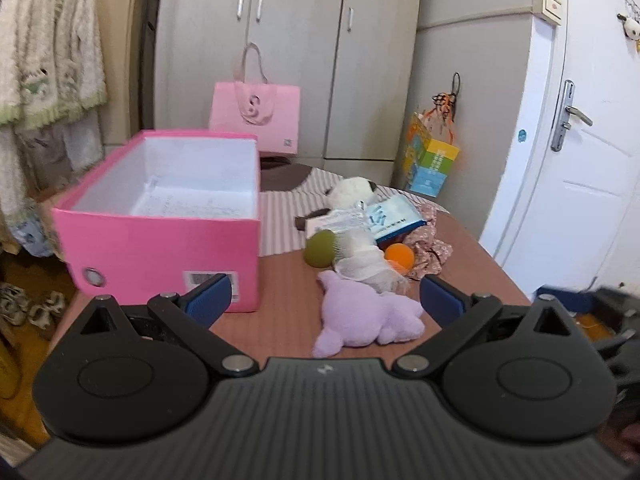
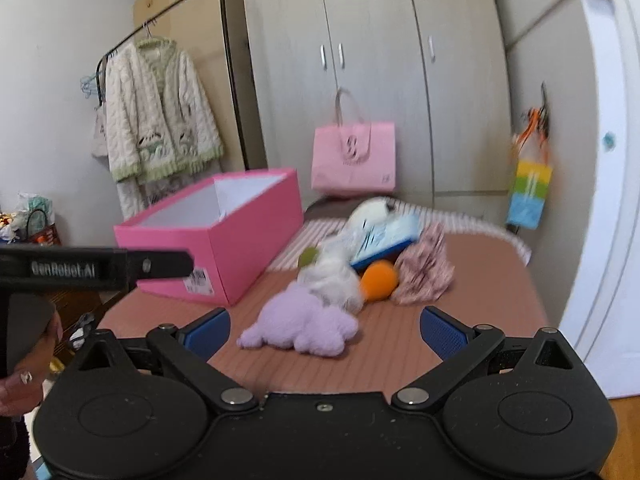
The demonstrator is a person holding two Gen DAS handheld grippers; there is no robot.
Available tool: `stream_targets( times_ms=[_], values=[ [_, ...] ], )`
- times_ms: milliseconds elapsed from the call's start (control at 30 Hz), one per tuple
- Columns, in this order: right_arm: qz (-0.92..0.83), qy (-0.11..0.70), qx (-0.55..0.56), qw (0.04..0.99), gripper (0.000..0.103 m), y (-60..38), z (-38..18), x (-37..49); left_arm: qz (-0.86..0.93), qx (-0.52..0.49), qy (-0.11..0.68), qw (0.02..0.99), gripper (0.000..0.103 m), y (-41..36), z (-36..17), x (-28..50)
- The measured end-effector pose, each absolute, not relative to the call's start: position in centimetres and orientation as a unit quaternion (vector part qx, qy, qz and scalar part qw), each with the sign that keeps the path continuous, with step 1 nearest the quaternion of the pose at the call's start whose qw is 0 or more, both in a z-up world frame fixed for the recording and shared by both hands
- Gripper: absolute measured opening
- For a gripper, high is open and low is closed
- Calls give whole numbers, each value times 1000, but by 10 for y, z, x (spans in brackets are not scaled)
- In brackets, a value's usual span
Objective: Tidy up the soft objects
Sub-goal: 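Move the left tool to the lilac plush toy and close on it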
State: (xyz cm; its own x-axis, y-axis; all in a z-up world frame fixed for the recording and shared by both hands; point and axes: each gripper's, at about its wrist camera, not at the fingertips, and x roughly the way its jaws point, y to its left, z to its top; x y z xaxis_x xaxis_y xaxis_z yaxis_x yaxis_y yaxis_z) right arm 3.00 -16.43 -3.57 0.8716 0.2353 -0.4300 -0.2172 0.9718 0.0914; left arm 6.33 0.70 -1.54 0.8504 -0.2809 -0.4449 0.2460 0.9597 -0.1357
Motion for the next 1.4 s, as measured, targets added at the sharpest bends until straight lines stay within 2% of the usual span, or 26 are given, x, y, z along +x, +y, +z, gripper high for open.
stream_targets(
  times_ms=[267, 467, 567, 667, 833, 900, 1000, 1033, 1400],
  values=[
    [153, 239, 3, 959, 100, -150, -81, 65, -179, -62, 269, 944, 97, -8, -50, 113],
    [148, 218, -39, 964, 97, -131, -102, 81, -184, -44, 285, 940, 93, -21, -73, 144],
    [136, 219, -40, 965, 95, -128, -110, 91, -193, -45, 297, 934, 87, -25, -81, 155],
    [133, 221, -28, 966, 90, -131, -116, 98, -192, -48, 310, 930, 76, -26, -88, 163],
    [149, 226, 3, 963, 86, -137, -123, 103, -207, -67, 321, 922, 66, -22, -97, 170],
    [154, 229, 12, 961, 82, -137, -127, 104, -216, -68, 322, 919, 53, -23, -98, 169],
    [148, 224, -4, 963, 76, -129, -128, 101, -209, -74, 326, 919, 47, -23, -99, 166],
    [149, 226, -8, 963, 68, -126, -128, 100, -207, -76, 326, 919, 46, -23, -99, 165],
    [153, 237, -32, 959, 63, -112, -121, 93, -181, -54, 350, 918, 46, -22, -88, 150]
  ],
)
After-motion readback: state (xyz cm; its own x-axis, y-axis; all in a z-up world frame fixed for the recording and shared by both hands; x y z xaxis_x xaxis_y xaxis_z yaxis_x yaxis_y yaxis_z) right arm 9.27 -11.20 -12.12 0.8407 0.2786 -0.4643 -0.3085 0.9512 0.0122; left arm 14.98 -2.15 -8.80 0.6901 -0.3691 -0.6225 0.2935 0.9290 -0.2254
